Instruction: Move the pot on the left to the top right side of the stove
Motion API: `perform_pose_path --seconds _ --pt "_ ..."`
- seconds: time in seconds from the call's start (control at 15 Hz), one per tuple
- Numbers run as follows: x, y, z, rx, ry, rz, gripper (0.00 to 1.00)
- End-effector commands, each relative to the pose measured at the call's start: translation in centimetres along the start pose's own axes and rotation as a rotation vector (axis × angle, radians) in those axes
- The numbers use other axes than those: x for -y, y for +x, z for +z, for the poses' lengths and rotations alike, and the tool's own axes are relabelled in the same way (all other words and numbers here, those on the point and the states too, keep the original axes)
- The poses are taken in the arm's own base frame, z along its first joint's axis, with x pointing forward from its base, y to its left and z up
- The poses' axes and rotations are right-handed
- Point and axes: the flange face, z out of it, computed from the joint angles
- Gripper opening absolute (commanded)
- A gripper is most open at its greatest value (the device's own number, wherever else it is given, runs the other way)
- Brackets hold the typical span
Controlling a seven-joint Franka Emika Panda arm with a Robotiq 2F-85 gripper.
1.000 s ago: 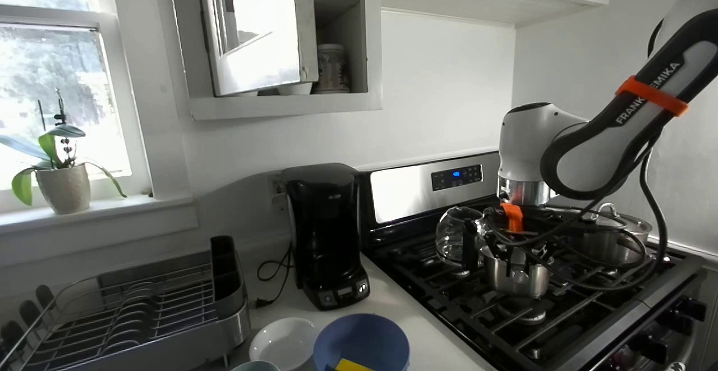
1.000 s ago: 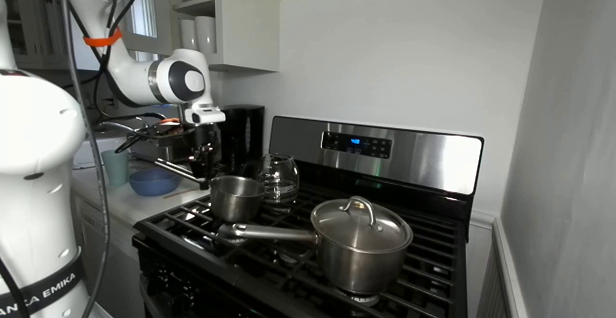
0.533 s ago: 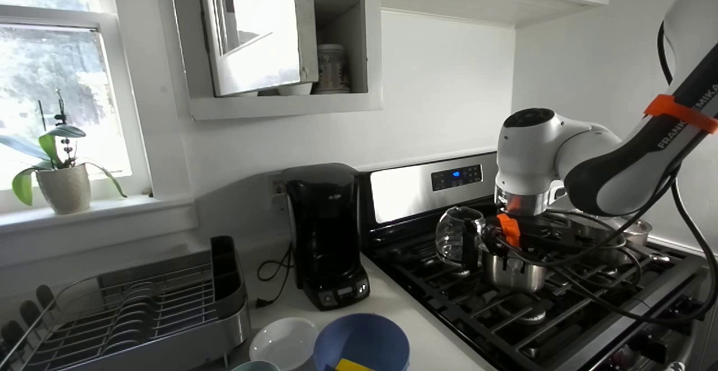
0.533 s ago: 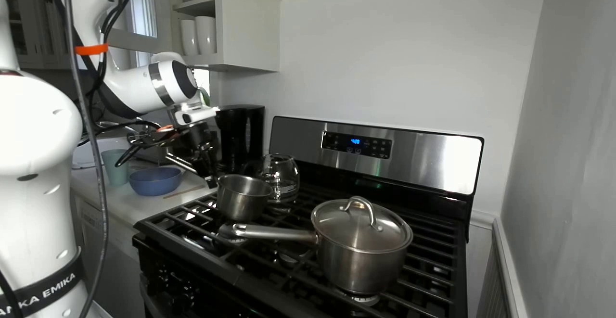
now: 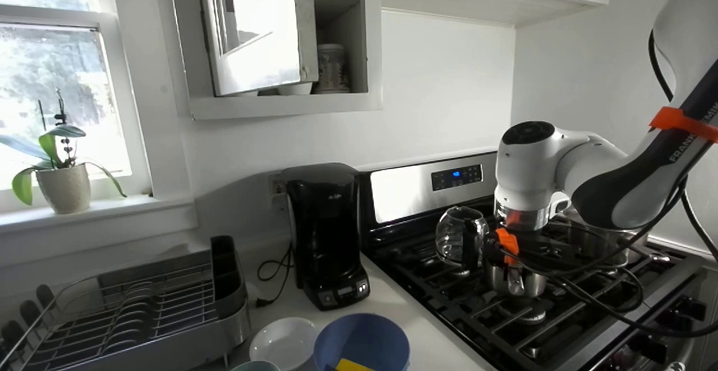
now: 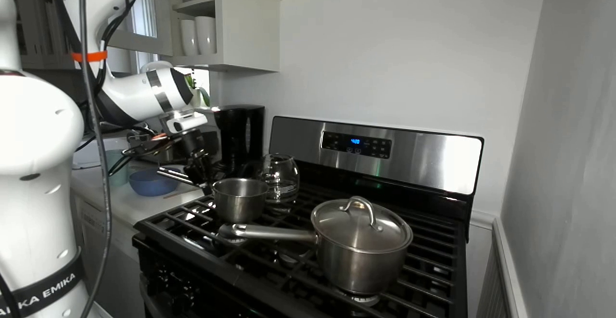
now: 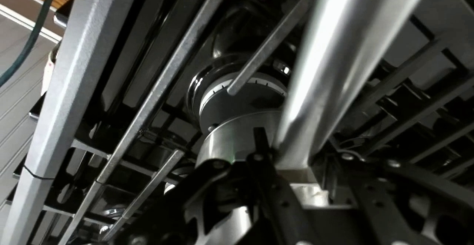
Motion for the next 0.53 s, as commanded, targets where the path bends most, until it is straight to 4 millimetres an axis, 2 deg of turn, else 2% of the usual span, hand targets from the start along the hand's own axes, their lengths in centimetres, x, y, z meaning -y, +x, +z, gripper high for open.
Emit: perform_pose_path --seconds 0.0,0.47 --pt "-0.5 -0.2 1.8 0.024 -0.044 0.024 0.08" --pt "-0.8 1.2 2.8 0.022 -0.069 0.061 0.08"
